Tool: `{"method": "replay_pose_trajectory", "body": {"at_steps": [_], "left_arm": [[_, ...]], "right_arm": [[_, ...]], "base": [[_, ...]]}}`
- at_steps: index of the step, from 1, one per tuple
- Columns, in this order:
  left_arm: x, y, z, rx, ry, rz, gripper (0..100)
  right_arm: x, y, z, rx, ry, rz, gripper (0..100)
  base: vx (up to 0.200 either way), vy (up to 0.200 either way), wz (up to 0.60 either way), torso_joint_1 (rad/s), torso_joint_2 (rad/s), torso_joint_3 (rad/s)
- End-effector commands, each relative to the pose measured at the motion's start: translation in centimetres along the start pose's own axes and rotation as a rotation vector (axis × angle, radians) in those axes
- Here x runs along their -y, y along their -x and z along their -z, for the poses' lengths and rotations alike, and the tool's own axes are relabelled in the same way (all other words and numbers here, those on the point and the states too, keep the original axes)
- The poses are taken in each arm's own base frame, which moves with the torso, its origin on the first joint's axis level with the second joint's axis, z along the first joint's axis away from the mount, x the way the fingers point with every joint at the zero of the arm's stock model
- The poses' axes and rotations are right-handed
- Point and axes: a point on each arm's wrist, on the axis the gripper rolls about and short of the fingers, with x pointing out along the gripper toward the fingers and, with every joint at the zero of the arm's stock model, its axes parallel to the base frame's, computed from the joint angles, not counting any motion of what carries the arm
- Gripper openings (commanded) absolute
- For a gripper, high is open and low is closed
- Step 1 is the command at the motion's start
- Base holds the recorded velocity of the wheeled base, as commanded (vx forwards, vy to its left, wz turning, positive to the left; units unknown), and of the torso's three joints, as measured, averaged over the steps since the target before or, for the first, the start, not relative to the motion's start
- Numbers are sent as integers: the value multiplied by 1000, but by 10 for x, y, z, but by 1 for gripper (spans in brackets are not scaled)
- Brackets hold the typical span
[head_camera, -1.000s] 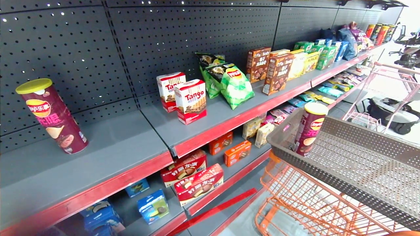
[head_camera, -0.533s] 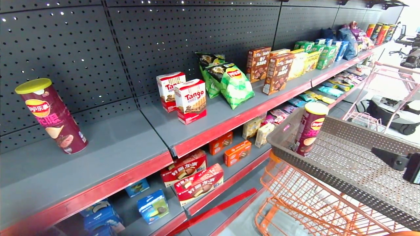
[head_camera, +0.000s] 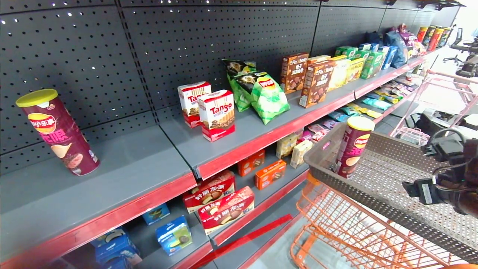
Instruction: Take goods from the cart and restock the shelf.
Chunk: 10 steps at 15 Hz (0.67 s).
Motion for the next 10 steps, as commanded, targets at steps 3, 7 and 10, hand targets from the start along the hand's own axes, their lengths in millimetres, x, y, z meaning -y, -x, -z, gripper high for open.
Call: {"method": "replay_pose_trajectory", "body": {"at_steps": [3, 7, 10], "left_arm": [[0, 0, 0, -1, 0, 0, 0], [0, 0, 0, -1, 0, 0, 0], [0, 0, 0, -1, 0, 0, 0]], "right_arm": [[-8, -13, 7, -101, 161, 132, 100], [-29, -18, -9, 0, -36, -59, 100], [-35, -31, -30, 105, -174, -107, 100]], "base": [[0, 0, 0, 0, 0, 0], [0, 0, 0, 0, 0, 0], [0, 0, 0, 0, 0, 0]]}}
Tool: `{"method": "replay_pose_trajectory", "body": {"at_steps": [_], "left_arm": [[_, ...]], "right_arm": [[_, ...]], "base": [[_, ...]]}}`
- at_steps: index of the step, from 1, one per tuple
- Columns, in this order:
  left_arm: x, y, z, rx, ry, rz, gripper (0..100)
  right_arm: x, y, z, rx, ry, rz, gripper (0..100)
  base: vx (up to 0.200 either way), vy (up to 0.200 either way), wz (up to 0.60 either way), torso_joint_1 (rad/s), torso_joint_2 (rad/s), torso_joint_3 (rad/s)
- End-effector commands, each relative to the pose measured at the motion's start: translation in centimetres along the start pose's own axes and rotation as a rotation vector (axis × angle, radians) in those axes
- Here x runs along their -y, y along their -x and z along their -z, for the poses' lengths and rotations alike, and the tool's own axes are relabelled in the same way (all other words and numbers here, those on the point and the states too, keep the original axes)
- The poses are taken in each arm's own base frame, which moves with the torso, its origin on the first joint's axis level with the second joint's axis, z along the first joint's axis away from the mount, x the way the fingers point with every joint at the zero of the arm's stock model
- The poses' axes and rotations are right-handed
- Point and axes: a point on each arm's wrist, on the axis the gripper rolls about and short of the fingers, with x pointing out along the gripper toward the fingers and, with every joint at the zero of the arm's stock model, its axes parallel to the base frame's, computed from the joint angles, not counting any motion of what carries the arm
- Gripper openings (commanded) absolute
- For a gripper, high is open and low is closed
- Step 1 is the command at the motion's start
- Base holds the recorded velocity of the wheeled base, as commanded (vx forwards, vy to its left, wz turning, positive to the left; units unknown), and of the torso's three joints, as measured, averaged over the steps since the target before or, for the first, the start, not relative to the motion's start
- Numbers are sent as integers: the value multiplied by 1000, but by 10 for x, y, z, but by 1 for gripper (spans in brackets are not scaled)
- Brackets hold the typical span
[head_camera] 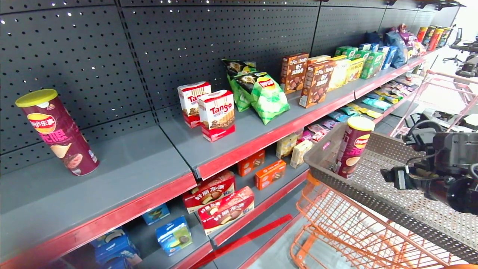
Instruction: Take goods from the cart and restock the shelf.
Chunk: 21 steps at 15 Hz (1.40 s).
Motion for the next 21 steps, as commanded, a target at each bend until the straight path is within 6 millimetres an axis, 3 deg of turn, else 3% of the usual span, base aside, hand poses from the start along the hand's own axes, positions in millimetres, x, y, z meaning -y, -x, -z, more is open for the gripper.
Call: {"method": "replay_pose_trajectory", "body": {"at_steps": [1, 5, 13, 16, 17, 18, 20, 21], "left_arm": [[0, 0, 0, -1, 0, 0, 0], [0, 0, 0, -1, 0, 0, 0], [0, 0, 0, -1, 0, 0, 0], [0, 0, 0, -1, 0, 0, 0], [0, 0, 0, -1, 0, 0, 0], [0, 0, 0, -1, 0, 0, 0], [0, 0, 0, -1, 0, 0, 0], [0, 0, 0, -1, 0, 0, 0]], "right_arm": [[-11, -18, -9, 61, -54, -60, 100], [-20, -46, -20, 133, -117, -82, 100], [-37, -84, -6, 116, -119, -169, 100], [-63, -133, -5, 132, -117, -271, 100], [-65, -136, -5, 135, -112, -278, 100], [-80, -165, -10, 183, -76, -318, 100], [-97, -199, -9, 232, 24, -387, 100], [-100, -204, -4, 218, 53, -395, 0]], "base": [[0, 0, 0, 0, 0, 0], [0, 0, 0, 0, 0, 0], [0, 0, 0, 0, 0, 0], [0, 0, 0, 0, 0, 0], [0, 0, 0, 0, 0, 0], [0, 0, 0, 0, 0, 0], [0, 0, 0, 0, 0, 0], [0, 0, 0, 0, 0, 0]]}}
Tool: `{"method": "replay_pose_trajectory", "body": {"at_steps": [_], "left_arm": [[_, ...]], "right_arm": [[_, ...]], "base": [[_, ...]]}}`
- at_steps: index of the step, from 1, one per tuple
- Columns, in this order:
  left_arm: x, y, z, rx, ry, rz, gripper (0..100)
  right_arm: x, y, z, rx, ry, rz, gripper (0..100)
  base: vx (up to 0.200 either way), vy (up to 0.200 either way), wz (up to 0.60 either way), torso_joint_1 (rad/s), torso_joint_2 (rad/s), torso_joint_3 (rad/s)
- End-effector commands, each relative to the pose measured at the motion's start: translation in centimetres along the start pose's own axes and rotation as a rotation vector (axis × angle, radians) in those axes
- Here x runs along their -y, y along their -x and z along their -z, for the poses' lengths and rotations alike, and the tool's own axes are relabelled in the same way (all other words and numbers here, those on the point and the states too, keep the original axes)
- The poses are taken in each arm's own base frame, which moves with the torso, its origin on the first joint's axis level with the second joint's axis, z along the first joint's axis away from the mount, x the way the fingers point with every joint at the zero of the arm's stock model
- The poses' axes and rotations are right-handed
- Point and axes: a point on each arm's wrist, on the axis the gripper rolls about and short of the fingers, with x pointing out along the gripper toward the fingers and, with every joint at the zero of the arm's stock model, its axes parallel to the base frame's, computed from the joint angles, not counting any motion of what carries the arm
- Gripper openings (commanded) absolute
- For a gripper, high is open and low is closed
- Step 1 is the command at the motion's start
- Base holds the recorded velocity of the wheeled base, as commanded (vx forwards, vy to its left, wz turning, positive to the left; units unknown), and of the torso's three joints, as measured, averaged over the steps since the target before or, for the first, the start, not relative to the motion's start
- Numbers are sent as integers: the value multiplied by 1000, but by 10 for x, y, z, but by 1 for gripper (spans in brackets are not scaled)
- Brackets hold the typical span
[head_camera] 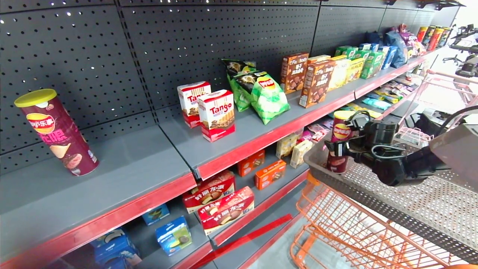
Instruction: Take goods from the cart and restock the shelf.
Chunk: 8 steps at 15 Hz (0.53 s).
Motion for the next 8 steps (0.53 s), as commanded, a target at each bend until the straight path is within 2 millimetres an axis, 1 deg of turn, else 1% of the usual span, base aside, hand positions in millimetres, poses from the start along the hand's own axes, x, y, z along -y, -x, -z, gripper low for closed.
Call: {"method": "replay_pose_trajectory", "body": {"at_steps": [1, 2, 3, 4, 6, 8], "left_arm": [[0, 0, 0, -1, 0, 0, 0], [0, 0, 0, -1, 0, 0, 0], [0, 0, 0, -1, 0, 0, 0], [0, 0, 0, -1, 0, 0, 0], [0, 0, 0, -1, 0, 0, 0], [0, 0, 0, -1, 0, 0, 0]], "right_arm": [[-7, -43, 49, -69, 134, -61, 0], [-4, -43, 50, -64, 153, -55, 0], [1, -41, 45, -42, 150, -40, 0], [12, -31, 25, 29, 137, -9, 0], [18, -24, 10, 82, 138, 14, 0], [29, 6, -29, 181, 132, 57, 0]], "base": [[0, 0, 0, 0, 0, 0], [0, 0, 0, 0, 0, 0], [0, 0, 0, 0, 0, 0], [0, 0, 0, 0, 0, 0], [0, 0, 0, 0, 0, 0], [0, 0, 0, 0, 0, 0]]}}
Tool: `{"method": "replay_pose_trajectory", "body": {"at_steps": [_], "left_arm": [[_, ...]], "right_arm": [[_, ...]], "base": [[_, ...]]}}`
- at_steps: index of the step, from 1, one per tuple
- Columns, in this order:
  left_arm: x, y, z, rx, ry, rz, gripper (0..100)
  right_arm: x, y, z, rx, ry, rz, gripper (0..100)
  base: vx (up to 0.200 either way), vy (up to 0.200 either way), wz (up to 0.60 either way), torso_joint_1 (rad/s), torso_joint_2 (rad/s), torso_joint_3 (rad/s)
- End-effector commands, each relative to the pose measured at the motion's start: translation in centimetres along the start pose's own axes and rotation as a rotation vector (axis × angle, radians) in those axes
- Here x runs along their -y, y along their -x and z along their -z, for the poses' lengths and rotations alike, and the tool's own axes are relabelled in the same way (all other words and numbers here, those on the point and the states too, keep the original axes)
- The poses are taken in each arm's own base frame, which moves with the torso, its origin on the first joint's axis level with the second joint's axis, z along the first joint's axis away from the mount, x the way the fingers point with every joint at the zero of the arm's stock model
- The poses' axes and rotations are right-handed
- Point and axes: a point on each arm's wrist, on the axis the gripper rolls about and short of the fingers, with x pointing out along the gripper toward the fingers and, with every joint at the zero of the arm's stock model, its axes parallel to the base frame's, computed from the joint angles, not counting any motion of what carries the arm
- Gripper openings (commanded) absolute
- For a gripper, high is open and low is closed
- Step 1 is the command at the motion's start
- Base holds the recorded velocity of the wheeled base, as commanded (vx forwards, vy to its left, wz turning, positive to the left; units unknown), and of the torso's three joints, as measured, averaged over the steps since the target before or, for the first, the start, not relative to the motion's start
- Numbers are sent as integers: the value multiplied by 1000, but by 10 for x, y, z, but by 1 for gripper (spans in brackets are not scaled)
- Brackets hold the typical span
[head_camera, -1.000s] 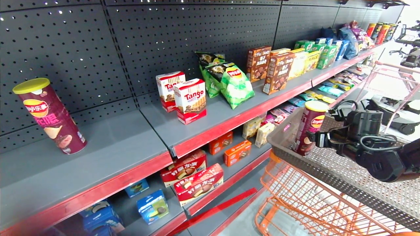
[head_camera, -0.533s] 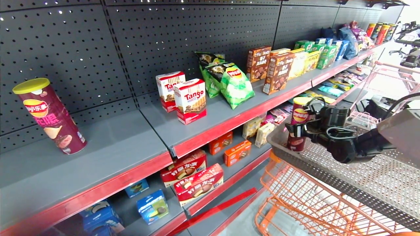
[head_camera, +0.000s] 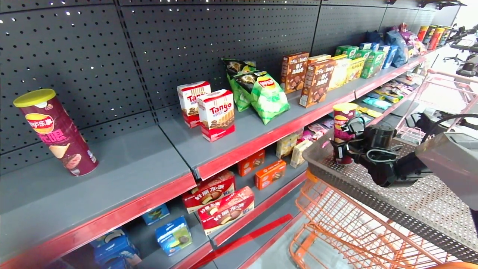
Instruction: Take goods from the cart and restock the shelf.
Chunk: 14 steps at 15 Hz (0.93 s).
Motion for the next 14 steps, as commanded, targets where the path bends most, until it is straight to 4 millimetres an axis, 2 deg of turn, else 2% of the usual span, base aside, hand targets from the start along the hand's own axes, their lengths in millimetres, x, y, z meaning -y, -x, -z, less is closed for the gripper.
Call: {"method": "replay_pose_trajectory", "body": {"at_steps": [1, 2, 3, 4, 5, 6, 7, 8, 9, 10, 11, 13, 14], "left_arm": [[0, 0, 0, -2, 0, 0, 0], [0, 0, 0, -2, 0, 0, 0], [0, 0, 0, -2, 0, 0, 0], [0, 0, 0, -2, 0, 0, 0], [0, 0, 0, -2, 0, 0, 0], [0, 0, 0, -2, 0, 0, 0], [0, 0, 0, -2, 0, 0, 0], [0, 0, 0, -2, 0, 0, 0], [0, 0, 0, -2, 0, 0, 0], [0, 0, 0, -2, 0, 0, 0], [0, 0, 0, -2, 0, 0, 0], [0, 0, 0, -2, 0, 0, 0], [0, 0, 0, -2, 0, 0, 0]], "right_arm": [[17, 26, -41, 94, -2, 42, 0], [29, 62, -83, 173, -4, 87, 0], [36, 93, -115, 225, -8, 141, 0], [39, 114, -133, 256, -15, 168, 0], [41, 157, -163, 328, -23, 184, 0], [39, 177, -173, 356, -26, 181, 0], [39, 219, -194, 432, -35, 175, 0], [39, 236, -202, 462, -40, 165, 0], [46, 277, -210, 494, -35, 193, 0], [53, 306, -208, 508, -30, 243, 0], [56, 336, -197, 497, -35, 299, 0], [52, 378, -174, 448, -37, 329, 0], [45, 405, -148, 338, -44, 345, 0]], "base": [[0, 0, 0, 0, 0, 0], [0, 0, 0, 0, 0, 0], [0, 0, 0, 0, 0, 0], [0, 0, 0, 0, 0, 0], [0, 0, 0, 0, 0, 0], [0, 0, 0, 0, 0, 0], [0, 0, 0, 0, 0, 0], [0, 0, 0, 0, 0, 0], [0, 0, 0, 0, 0, 0], [0, 0, 0, 0, 0, 0], [0, 0, 0, 0, 0, 0], [0, 0, 0, 0, 0, 0], [0, 0, 0, 0, 0, 0]]}}
